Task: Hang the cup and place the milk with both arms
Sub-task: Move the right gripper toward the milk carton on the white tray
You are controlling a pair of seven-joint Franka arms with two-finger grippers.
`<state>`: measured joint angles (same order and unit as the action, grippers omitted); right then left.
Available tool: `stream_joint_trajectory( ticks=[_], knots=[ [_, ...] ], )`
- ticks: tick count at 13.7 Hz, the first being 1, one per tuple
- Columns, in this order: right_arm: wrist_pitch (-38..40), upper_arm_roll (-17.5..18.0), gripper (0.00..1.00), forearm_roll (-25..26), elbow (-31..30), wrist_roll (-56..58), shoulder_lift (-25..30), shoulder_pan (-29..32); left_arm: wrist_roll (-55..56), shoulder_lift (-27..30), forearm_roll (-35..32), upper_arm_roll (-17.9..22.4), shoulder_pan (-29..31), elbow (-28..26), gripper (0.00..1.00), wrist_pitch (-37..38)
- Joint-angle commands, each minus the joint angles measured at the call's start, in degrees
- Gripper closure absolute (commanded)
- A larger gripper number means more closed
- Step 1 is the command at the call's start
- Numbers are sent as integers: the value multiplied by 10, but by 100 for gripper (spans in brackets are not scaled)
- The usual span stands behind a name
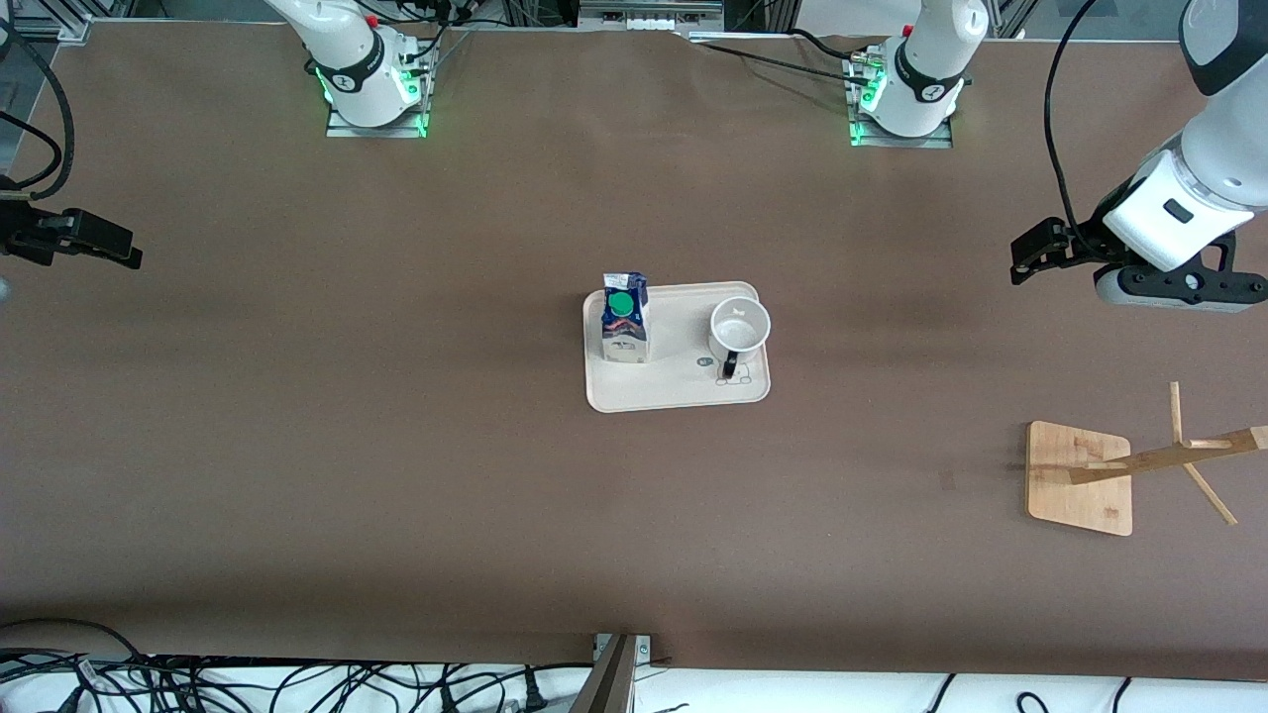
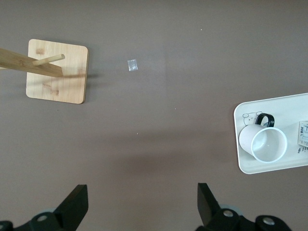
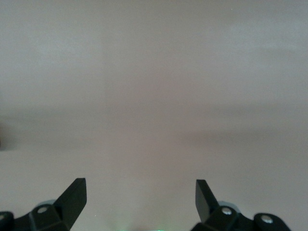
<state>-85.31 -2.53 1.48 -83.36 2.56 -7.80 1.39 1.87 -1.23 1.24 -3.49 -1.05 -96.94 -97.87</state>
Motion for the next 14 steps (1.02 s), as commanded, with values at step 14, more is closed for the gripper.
stream_joint_trajectory(
  ticks=[14],
  knots=[
    [-60, -1, 0, -117, 12, -110, -92, -203, 2, -7, 2, 1, 0, 14, 0, 3]
  ],
)
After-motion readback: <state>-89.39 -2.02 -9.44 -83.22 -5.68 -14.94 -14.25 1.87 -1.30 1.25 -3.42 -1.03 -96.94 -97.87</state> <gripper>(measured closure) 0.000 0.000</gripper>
